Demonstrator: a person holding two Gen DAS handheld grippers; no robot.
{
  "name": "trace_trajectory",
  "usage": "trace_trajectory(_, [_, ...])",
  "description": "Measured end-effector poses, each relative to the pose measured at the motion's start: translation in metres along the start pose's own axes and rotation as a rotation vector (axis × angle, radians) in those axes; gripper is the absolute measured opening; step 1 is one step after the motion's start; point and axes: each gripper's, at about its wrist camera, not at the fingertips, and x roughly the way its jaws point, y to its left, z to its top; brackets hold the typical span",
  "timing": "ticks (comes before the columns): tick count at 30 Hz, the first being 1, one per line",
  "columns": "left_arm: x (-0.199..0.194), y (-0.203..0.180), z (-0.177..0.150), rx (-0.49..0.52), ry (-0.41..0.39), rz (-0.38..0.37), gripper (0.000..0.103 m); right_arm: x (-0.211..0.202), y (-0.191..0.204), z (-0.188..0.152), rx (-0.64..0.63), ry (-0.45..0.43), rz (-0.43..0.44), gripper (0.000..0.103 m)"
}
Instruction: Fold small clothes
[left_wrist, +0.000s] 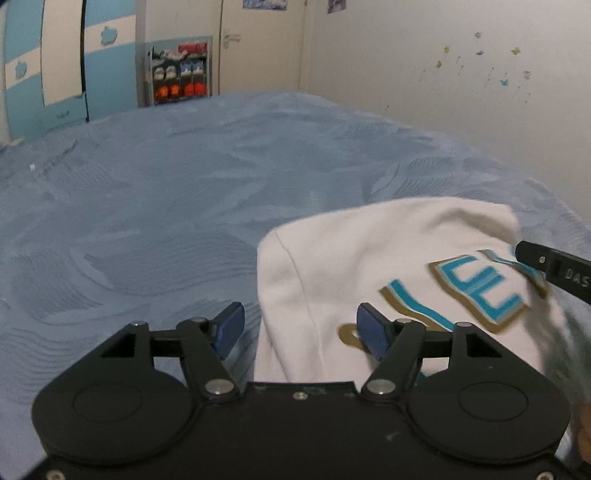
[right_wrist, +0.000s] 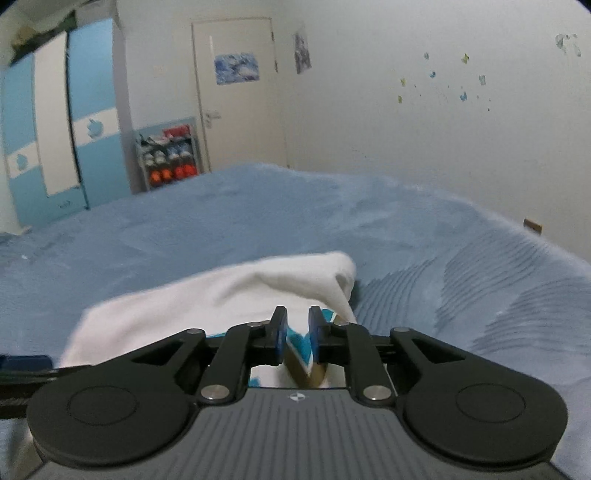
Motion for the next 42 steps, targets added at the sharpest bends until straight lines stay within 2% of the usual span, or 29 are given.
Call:
trace_trajectory(4, [-0.051,-0.020,-0.004,0.110,-0.053,0.002,0.069,-0.042,0.006,-0.008,-0.052,0.006,0.028,0.019])
trace_trajectory(6, [-0.062,-0.024,-0.016,0.132,-0.032,0.000,0.069,-0.052,0.008,-0.019,-0.063,0.040,0.045,0.019])
trace_trajectory(9, [-0.053,-0.024,-0.037,0.169,0.104,0.010,0.070,-0.054,0.009,-0.042,-0.078,0.096,0.029,0.018])
trace_trajectory(11, [-0.055,-0.016,-0.048,0.145,0.083,0.001,0.073,-0.054,0.007,-0.060,-0.095,0.110,0.019,0.018])
trace_trajectory(14, [-0.048,-0.011,-0.053,0.101,0.104,-0.012,0.076,-0.052,0.011,-0.084,-0.185,0.062,0.005,0.018])
trace_trajectory(16, [-0.045,-0.015,-0.059,0.134,0.074,0.004,0.078,-0.048,0.007,-0.092,-0.168,0.039,0.008,0.018])
trace_trajectory(19, [-0.049,-0.021,-0.064,0.214,0.041,0.017,0.078,-0.047,0.008,-0.092,-0.179,0.044,0.002,0.019])
trace_trajectory(21, [-0.052,-0.021,-0.056,0.195,0.085,0.017,0.078,-0.047,0.013,-0.086,-0.209,0.071,-0.010,0.020])
trace_trajectory(25, [-0.076,-0.021,-0.042,0.140,0.171,0.038,0.076,-0.061,0.024,-0.052,-0.238,0.168,-0.019,0.021])
trace_trajectory(27, [-0.097,-0.024,-0.041,0.151,0.177,0.048,0.076,-0.080,0.027,-0.034,-0.223,0.204,-0.014,0.027])
trace_trajectory(29, [-0.123,-0.028,-0.040,0.183,0.156,0.050,0.076,-0.100,0.031,-0.020,-0.208,0.257,-0.003,0.040])
trace_trajectory(31, [-0.141,-0.032,-0.038,0.205,0.157,0.068,0.076,-0.119,0.035,-0.012,-0.187,0.295,0.003,0.042])
trace_trajectory(33, [-0.155,-0.035,-0.037,0.207,0.193,0.082,0.076,-0.138,0.039,-0.010,-0.171,0.308,-0.010,0.042])
trace_trajectory(36, [-0.180,-0.035,-0.044,0.160,0.201,0.080,0.076,-0.165,0.045,-0.013,-0.180,0.308,-0.044,0.048])
trace_trajectory(38, [-0.196,-0.033,-0.053,0.139,0.212,0.068,0.076,-0.177,0.048,-0.014,-0.214,0.321,-0.059,0.054])
trace_trajectory(42, [-0.211,-0.037,-0.068,0.166,0.239,0.024,0.076,-0.188,0.046,-0.012,-0.235,0.347,-0.085,0.058])
